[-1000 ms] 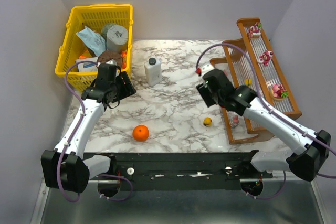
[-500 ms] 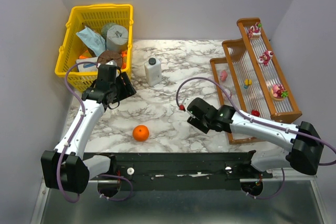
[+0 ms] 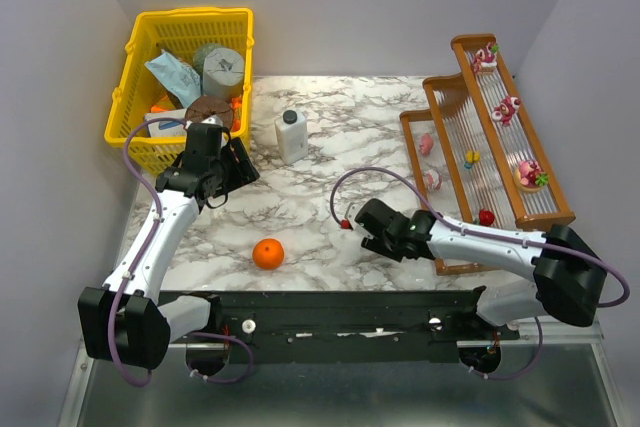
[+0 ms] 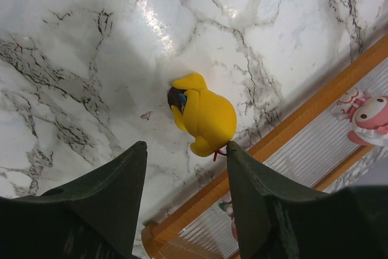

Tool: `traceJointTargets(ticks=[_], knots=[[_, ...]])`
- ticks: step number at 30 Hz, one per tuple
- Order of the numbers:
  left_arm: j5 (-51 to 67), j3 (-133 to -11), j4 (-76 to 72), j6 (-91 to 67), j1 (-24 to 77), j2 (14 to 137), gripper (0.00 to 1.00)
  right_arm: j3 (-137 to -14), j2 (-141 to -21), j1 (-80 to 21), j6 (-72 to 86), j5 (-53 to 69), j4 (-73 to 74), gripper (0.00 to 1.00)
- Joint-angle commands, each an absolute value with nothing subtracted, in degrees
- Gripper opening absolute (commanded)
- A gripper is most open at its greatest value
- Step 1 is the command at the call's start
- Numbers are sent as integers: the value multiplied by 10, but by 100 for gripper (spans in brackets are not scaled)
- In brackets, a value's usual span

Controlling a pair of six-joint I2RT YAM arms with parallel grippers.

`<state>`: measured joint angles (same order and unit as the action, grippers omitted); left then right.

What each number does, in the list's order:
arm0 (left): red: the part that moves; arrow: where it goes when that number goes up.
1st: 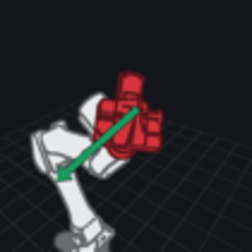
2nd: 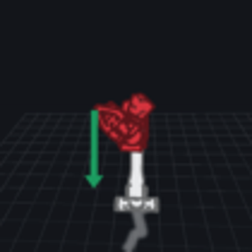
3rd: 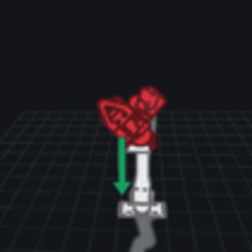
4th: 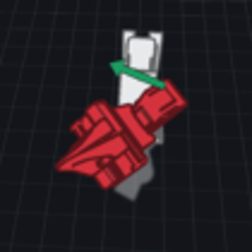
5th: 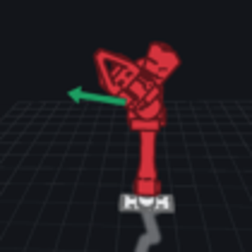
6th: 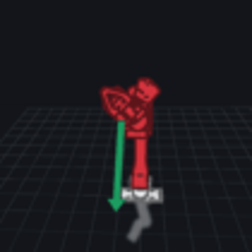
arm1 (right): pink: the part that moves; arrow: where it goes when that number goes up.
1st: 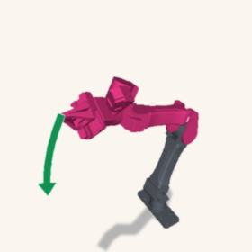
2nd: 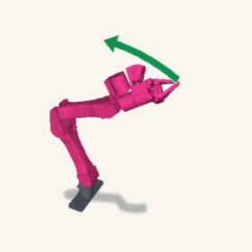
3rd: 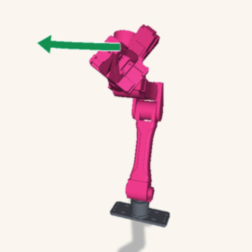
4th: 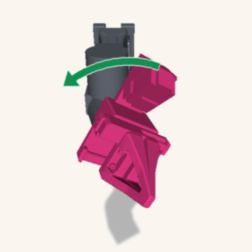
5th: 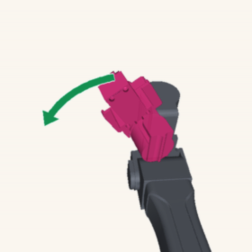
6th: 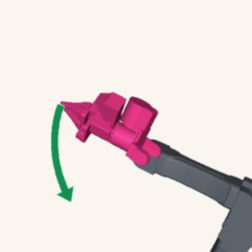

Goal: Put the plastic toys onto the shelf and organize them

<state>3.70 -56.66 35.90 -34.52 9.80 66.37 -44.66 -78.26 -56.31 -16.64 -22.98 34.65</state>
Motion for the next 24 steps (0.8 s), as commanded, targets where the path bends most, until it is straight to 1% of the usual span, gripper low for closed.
traceJointTargets(ticks=[1, 13, 24], knots=[[44, -566, 353, -343, 94, 658, 74, -423, -781, -567, -196, -247, 292, 61], [43, -568, 354, -342, 94, 661, 74, -403, -794, -567, -215, -295, 236, 60], [44, -568, 354, -341, 94, 661, 74, -403, -801, -568, -201, -328, 224, 52]])
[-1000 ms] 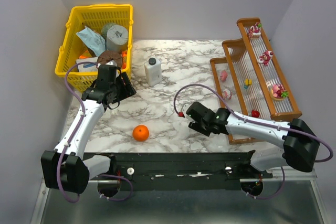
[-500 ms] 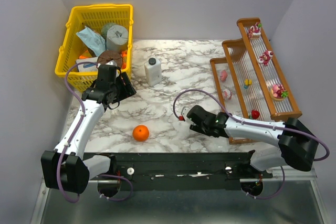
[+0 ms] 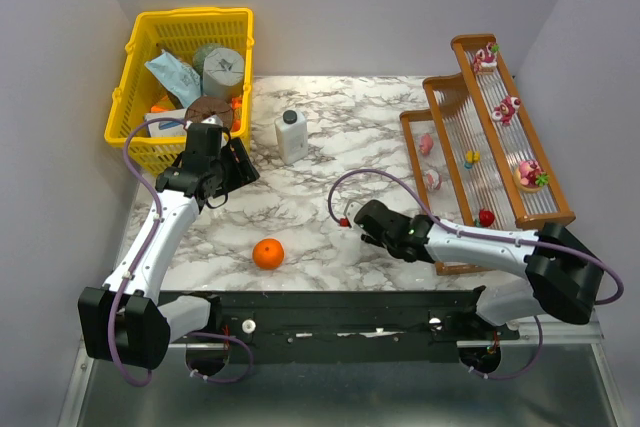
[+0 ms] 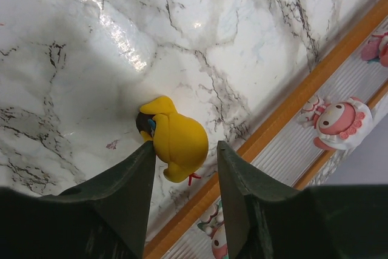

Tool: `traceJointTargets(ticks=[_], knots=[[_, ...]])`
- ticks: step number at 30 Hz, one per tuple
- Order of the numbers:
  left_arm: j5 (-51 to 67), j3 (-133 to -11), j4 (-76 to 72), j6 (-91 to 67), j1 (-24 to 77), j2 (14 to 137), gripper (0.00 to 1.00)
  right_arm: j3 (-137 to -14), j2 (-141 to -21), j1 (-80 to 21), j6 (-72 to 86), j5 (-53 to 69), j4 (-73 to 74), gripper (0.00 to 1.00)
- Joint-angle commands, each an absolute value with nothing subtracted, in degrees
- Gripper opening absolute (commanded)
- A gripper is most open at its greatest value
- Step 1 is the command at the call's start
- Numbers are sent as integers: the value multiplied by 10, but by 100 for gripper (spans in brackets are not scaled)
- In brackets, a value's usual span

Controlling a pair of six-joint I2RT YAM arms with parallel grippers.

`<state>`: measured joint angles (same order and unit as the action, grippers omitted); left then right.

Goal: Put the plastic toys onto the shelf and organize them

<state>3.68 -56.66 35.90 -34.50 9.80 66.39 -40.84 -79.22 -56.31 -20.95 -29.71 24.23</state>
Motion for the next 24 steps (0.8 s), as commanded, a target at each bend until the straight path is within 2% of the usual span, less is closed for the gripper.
traceJointTargets(ticks=[1, 6, 9, 16, 19, 24], knots=[[44, -568, 354, -341, 94, 660, 74, -403, -802, -568, -200, -330, 225, 51], [43, -567, 354, -341, 94, 658, 74, -404, -813, -567, -193, -341, 223, 49], [44, -568, 355, -341, 94, 658, 74, -417, -830, -568, -180, -357, 228, 39], [44, -571, 358, -340, 94, 657, 74, -468, -884, -568, -128, -374, 272, 4], [43, -571, 359, -340, 94, 655, 74, -494, -893, -568, -103, -374, 296, 1], [44, -573, 359, -340, 94, 657, 74, -530, -902, -566, -80, -382, 329, 1]])
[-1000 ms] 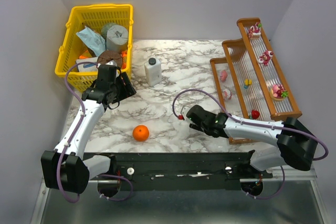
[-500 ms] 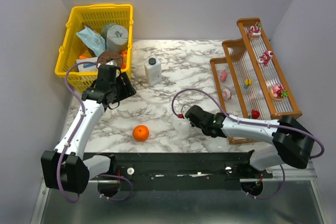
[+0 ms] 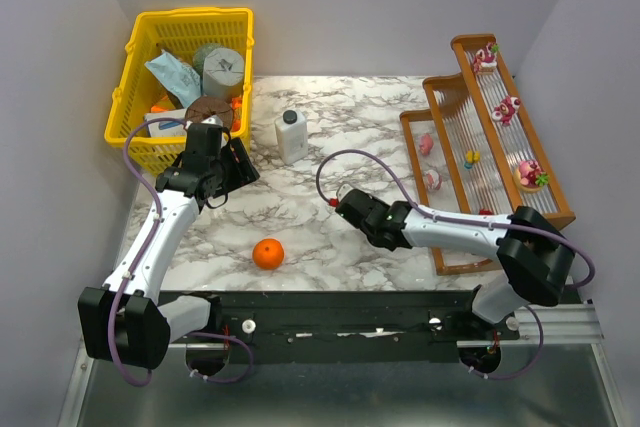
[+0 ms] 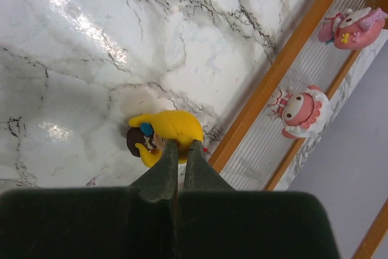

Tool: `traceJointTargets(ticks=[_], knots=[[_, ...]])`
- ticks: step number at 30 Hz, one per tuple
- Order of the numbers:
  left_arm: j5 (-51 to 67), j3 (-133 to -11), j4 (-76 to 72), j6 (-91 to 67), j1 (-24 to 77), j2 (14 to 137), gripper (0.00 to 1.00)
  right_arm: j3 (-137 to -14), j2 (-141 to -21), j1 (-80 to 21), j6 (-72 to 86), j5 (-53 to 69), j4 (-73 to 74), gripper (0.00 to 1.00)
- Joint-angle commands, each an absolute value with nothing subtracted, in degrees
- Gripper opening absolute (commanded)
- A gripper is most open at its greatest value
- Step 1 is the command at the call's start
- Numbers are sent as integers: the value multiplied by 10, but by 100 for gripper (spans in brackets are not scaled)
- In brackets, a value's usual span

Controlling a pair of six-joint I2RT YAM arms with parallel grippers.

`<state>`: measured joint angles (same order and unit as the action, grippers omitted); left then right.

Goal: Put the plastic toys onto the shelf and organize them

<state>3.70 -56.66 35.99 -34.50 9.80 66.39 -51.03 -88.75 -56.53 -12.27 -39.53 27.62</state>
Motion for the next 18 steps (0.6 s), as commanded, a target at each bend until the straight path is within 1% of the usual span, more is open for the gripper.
traceJointTargets(ticks=[1, 9, 18], knots=[[44, -573, 359, -340, 94, 657, 74, -541, -903, -566, -77, -384, 332, 1], [44, -570, 359, -340, 94, 654, 74, -551, -901, -566, -81, -395, 345, 1], [44, -570, 358, -340, 94, 653, 74, -559, -865, -563, -69, -439, 343, 1]])
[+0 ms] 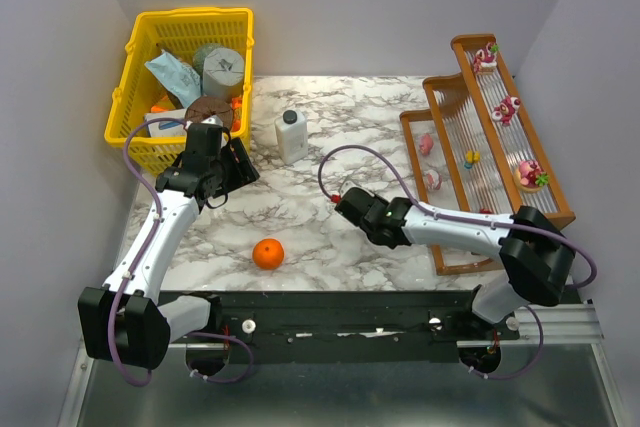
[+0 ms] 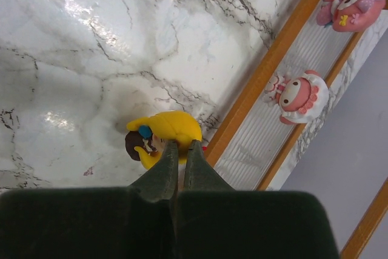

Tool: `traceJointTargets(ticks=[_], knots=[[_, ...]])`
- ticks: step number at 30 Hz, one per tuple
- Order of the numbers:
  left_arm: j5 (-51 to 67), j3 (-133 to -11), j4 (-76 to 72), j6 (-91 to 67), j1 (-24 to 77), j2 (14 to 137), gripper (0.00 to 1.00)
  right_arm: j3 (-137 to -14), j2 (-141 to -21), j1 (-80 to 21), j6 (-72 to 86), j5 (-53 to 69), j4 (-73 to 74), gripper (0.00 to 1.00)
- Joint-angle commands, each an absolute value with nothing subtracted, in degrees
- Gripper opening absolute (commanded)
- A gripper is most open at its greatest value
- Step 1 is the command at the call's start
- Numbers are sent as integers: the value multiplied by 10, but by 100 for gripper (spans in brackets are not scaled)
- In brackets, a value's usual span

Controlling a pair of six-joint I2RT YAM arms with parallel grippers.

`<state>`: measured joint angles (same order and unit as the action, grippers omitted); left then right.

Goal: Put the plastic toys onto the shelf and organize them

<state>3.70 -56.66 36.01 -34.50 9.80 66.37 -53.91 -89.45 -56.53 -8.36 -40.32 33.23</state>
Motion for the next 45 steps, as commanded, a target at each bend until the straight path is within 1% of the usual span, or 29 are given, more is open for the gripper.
traceJointTargets(ticks=[1, 8, 12, 17, 21, 25, 31, 37, 45], knots=[[45, -570, 359, -340, 94, 653, 74, -570, -862, -561, -69, -439, 346, 1], [45, -569, 359, -341, 94, 652, 74, -654, -838, -534, -70, -477, 399, 1], [45, -568, 358, -341, 94, 651, 74, -714, -831, -499, -85, -525, 415, 1], [44, -568, 358, -341, 94, 652, 74, -780, -854, -452, -118, -602, 419, 1], [44, -566, 357, -341, 94, 652, 74, -840, -876, -398, -125, -632, 419, 1], [47, -565, 355, -343, 94, 653, 74, -875, -900, -366, -129, -647, 407, 1], [47, -569, 355, -341, 94, 658, 74, -905, -945, -324, -125, -659, 389, 1], [45, -573, 357, -340, 94, 666, 74, -910, -975, -295, -131, -639, 343, 1], [45, -578, 361, -339, 94, 673, 74, -930, -1020, -265, -166, -647, 275, 1]])
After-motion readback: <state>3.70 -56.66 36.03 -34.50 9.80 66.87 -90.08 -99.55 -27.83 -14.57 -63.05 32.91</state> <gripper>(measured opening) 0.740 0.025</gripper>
